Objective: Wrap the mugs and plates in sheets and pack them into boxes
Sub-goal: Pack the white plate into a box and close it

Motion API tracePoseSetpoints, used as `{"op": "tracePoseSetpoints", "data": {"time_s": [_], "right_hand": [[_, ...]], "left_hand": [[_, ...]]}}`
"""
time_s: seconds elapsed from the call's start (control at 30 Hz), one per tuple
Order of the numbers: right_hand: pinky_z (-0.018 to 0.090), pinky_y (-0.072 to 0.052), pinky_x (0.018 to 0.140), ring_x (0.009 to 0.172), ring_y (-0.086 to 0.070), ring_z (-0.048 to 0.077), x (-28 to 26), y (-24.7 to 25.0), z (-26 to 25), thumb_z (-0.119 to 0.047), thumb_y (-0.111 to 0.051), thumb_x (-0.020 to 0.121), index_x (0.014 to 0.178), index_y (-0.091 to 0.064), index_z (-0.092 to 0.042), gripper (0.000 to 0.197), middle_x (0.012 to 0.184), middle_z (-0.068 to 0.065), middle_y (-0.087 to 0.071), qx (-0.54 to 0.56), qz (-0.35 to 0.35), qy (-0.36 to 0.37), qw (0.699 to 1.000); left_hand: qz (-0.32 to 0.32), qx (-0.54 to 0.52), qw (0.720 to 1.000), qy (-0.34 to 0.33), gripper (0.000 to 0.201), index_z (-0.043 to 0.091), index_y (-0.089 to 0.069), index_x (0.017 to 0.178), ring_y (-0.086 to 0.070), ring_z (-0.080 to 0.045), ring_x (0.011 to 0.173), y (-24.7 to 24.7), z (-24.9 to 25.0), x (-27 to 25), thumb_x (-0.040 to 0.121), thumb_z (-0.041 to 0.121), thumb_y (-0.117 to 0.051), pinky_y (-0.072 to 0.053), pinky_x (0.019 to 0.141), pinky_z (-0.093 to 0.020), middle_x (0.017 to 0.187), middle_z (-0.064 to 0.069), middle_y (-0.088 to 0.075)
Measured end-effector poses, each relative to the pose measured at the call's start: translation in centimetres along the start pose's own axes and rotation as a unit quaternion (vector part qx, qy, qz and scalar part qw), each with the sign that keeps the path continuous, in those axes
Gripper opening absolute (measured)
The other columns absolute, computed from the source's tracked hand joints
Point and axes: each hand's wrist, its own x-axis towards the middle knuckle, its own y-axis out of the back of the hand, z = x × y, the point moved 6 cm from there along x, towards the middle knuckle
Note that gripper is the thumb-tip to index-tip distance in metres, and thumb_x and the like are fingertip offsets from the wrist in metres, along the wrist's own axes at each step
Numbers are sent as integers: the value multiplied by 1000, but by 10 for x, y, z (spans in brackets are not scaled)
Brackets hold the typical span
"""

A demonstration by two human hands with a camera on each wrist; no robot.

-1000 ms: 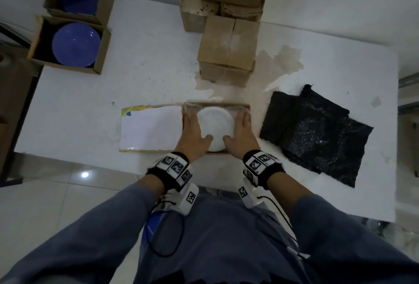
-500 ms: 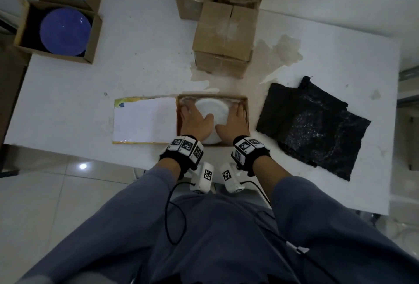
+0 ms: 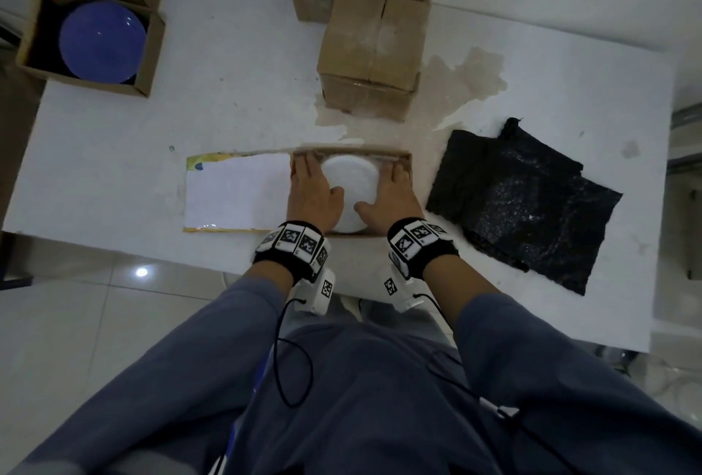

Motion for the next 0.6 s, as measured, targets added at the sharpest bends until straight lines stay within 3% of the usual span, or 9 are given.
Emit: {"op": "tracePoseSetpoints", "data": {"time_s": [0.13, 0.3, 0.37, 0.4, 0.47, 0.53, 0.6], "right_hand": [[39, -12, 121, 148, -7, 33, 5, -1, -2, -45, -68, 79, 152, -7, 1, 106, 159, 21, -9, -39, -3, -5, 999], [37, -10, 121, 148, -4, 33, 7, -5, 0, -48, -70, 78, 152, -3, 1, 111, 160, 21, -5, -34, -29, -4, 999], [37, -17, 119, 147, -11, 32, 8, -2, 3, -46, -69, 80, 152, -9, 1, 105, 159, 20, -7, -23, -46, -2, 999], [37, -26, 115, 143, -22, 33, 8, 1, 4, -44, -68, 80, 150, -18, 1, 96, 157, 20, -12, -18, -51, -1, 999], [37, -40, 101, 126, -43, 34, 11, 9, 10, -35, -66, 81, 136, -41, -2, 69, 150, 18, -25, -45, -34, 17, 998], [38, -41, 95, 121, -44, 33, 12, 18, 12, -27, -67, 79, 128, -47, -6, 57, 141, 16, -36, -103, 4, 46, 994], [42, -37, 100, 122, -43, 32, 14, 18, 10, -28, -70, 78, 131, -44, -10, 62, 135, 14, -42, -175, 28, 95, 980]], "left_hand": [[4, 31, 999, 31, 67, -1, -23, 148, -24, -39, 137, -1, 0, 3, 92, 25, -49, -26, 113, -46, 155, -19, -13], [-33, 24, 996, 80, 69, -1, -26, 146, -17, -36, 141, -4, 1, 10, 91, 35, -49, -22, 116, -48, 155, -17, -13], [-45, 1, 997, 56, 67, -1, -26, 147, -20, -34, 141, -1, 1, 10, 91, 26, -51, -23, 117, -43, 154, -15, -16], [-34, -12, 999, 33, 61, 0, -31, 146, -28, -33, 138, 4, 2, 8, 91, 20, -50, -29, 113, -40, 152, -15, -21], [46, -12, 999, -16, 45, 6, -49, 134, -48, -33, 119, 21, 4, -2, 89, 10, -49, -44, 93, -39, 141, -12, -37], [120, 49, 988, -80, 42, 10, -58, 123, -54, -33, 106, 35, 13, -11, 83, 3, -51, -50, 73, -41, 131, -13, -44], [81, 116, 983, -118, 52, 8, -54, 128, -52, -34, 110, 31, 12, -5, 76, -2, -56, -52, 75, -43, 137, -14, -41]]}}
